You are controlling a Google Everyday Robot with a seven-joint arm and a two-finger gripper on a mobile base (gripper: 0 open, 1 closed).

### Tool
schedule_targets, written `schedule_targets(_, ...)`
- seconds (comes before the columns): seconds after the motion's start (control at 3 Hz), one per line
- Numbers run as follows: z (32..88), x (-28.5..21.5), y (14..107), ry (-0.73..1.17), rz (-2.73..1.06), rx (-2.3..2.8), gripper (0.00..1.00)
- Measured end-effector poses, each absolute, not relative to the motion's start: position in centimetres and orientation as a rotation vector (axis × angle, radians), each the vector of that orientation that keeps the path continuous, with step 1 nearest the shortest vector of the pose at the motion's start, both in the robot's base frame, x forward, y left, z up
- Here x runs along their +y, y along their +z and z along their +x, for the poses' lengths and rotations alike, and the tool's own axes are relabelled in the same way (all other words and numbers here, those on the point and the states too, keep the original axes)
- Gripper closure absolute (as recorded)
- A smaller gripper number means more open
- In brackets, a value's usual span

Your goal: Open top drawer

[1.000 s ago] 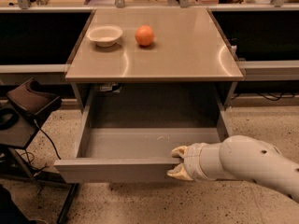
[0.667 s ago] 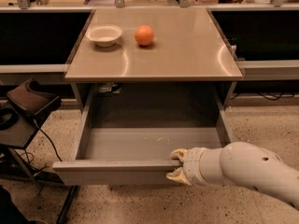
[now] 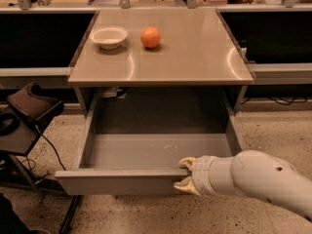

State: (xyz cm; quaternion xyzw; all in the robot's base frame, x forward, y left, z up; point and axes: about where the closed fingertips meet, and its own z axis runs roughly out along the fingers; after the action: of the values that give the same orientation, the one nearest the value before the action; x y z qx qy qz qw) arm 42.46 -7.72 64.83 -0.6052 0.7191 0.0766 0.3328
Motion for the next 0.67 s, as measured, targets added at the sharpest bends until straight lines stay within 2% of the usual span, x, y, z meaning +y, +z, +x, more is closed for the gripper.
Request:
schedule_targets(0.33, 41.97, -7.52, 65.28, 0.181, -1.578, 1.866, 1.0)
schedule_targets(0.67, 41.97, -7.52, 65.28, 0.181, -1.578, 1.866, 0.84)
